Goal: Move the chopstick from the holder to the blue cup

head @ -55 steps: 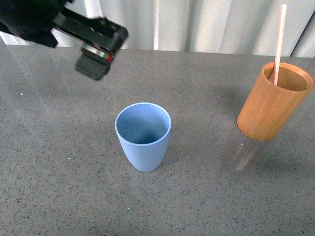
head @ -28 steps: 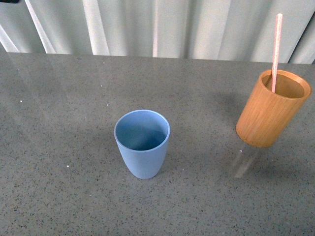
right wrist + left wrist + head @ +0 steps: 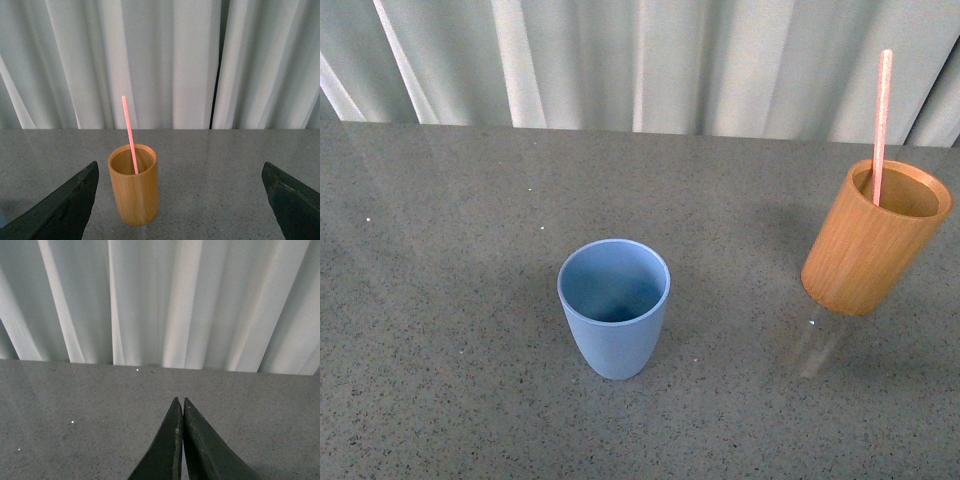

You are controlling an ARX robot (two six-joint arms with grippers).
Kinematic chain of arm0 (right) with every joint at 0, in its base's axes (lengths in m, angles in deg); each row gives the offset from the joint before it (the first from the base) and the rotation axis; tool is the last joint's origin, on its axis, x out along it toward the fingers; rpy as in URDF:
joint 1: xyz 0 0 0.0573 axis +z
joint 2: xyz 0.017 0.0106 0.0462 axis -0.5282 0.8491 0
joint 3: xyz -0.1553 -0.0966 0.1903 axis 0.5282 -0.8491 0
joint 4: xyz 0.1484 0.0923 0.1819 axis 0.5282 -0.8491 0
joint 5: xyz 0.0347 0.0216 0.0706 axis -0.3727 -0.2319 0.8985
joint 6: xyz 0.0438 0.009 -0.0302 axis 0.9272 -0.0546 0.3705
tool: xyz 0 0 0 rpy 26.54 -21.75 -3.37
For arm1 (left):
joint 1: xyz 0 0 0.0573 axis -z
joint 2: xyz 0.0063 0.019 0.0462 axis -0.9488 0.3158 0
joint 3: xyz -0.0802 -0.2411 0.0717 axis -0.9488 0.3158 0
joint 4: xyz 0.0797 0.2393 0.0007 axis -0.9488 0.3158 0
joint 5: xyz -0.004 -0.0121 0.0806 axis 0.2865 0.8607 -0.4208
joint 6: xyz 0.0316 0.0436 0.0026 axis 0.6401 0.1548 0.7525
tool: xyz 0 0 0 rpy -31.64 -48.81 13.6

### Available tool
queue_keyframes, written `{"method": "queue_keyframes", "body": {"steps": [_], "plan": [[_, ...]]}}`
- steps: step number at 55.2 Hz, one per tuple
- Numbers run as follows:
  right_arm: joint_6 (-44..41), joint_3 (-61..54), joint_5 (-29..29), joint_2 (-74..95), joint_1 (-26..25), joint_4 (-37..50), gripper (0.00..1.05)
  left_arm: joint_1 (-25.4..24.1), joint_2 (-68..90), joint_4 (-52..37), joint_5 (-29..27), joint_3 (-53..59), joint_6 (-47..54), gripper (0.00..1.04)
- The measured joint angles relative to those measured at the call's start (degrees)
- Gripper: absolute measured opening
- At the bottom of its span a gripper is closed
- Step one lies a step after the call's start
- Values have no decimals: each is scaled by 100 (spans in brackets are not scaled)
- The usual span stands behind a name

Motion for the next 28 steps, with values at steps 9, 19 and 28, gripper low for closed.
{"method": "queue_keyframes", "body": {"steps": [9, 19, 28], "plan": [[0, 0, 0, 0, 0, 0, 95, -273, -514, 190, 424, 354, 0, 4], [0, 0, 0, 0, 0, 0, 95, -514, -1211, 551, 511, 678, 0, 4], [0, 0, 0, 0, 0, 0, 95, -514, -1698, 885, 514, 837, 0, 4]]}}
